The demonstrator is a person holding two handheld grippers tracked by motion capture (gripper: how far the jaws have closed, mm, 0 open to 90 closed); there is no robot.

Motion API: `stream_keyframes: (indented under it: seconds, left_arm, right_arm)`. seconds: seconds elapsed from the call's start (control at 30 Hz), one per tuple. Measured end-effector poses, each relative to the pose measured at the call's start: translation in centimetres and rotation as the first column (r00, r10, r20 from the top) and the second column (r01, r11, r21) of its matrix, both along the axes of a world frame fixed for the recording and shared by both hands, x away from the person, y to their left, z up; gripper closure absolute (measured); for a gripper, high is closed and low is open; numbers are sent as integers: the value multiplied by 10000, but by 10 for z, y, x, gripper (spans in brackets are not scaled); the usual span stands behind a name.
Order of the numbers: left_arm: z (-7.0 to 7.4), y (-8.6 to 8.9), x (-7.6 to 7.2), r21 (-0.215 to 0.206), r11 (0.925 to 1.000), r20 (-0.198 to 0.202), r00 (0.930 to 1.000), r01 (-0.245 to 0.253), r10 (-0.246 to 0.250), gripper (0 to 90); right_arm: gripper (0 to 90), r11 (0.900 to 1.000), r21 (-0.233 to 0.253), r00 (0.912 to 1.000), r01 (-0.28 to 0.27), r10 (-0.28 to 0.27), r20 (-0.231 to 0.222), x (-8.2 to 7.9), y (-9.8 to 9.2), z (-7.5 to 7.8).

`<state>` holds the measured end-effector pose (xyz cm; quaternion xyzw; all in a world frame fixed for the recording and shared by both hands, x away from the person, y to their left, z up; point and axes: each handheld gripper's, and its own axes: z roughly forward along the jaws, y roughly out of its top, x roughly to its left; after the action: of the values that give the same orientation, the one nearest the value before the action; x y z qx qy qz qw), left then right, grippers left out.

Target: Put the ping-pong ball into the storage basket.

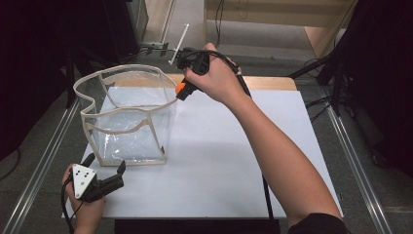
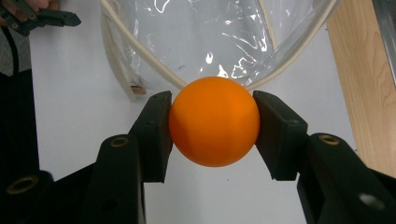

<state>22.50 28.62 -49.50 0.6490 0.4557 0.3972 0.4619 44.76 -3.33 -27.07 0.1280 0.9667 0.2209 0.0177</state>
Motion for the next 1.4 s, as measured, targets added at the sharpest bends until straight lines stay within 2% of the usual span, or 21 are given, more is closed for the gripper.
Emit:
stream_keyframes:
  seconds: [0.63,1.0,1.1,1.13,1.2,1.4]
  left_arm:
    - [0,0,0,-3,10000,-18,10000,25,-25,21]
    - [0,0,0,-13,10000,-30,10000,32,-32,21]
    - [0,0,0,-21,10000,-44,10000,40,-40,21]
    - [0,0,0,-24,10000,-40,10000,44,-44,21]
    - [0,0,0,-23,10000,-37,10000,55,-55,21]
    - [0,0,1,5,10000,-33,10000,43,-43,21]
  right_arm:
    - [479,9999,-29,9999,-136,136,67,5,22,4]
    - [479,9999,-80,9998,-153,154,93,8,38,-1]
    - [474,9998,-151,10000,-89,88,-24,10,41,-4]
    - [460,9998,-178,10000,-12,11,-26,10,41,-5]
    - [374,9996,-285,9999,91,-90,65,10,41,-6]
    - [157,9993,-145,9994,346,-345,72,9,30,-4]
